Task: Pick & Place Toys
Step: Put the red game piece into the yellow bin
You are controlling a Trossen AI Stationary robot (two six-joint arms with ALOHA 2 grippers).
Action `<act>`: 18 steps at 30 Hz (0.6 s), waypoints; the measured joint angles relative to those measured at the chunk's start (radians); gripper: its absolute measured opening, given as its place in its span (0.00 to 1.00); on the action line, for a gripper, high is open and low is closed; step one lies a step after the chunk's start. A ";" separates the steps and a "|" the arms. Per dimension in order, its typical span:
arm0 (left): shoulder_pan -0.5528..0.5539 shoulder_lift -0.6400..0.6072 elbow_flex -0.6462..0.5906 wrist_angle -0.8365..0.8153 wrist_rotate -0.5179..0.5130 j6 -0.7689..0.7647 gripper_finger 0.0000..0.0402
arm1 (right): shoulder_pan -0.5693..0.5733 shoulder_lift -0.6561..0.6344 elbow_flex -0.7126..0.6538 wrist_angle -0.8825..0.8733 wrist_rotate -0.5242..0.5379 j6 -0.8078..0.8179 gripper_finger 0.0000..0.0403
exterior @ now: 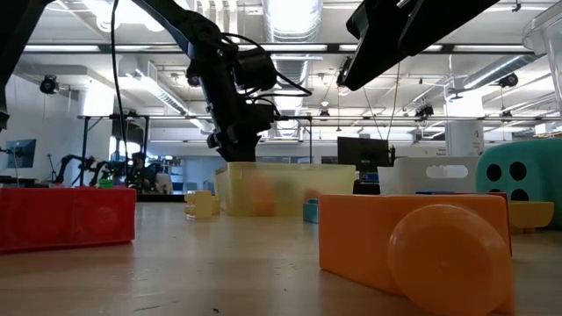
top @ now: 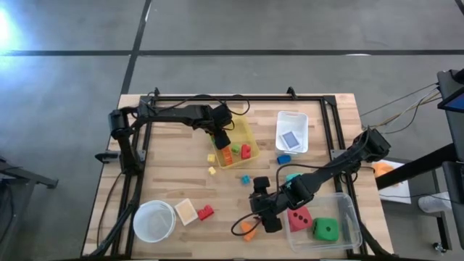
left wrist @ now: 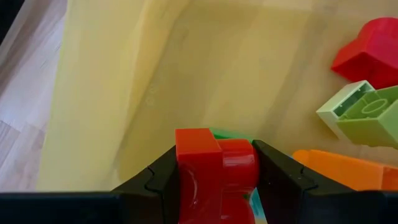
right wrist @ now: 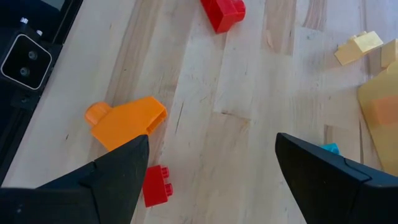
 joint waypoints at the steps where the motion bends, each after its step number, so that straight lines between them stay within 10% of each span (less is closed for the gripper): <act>1: 0.000 0.000 0.000 0.000 0.000 0.001 0.40 | 0.000 0.000 0.000 0.000 0.000 0.000 0.85; 9: -0.005 0.001 -0.001 -0.002 -0.001 -0.005 0.42 | 0.000 0.000 0.000 0.000 0.000 0.000 0.85; 18: -0.013 0.005 -0.006 -0.019 0.010 -0.004 0.75 | 0.000 0.000 0.000 0.000 0.000 0.000 0.85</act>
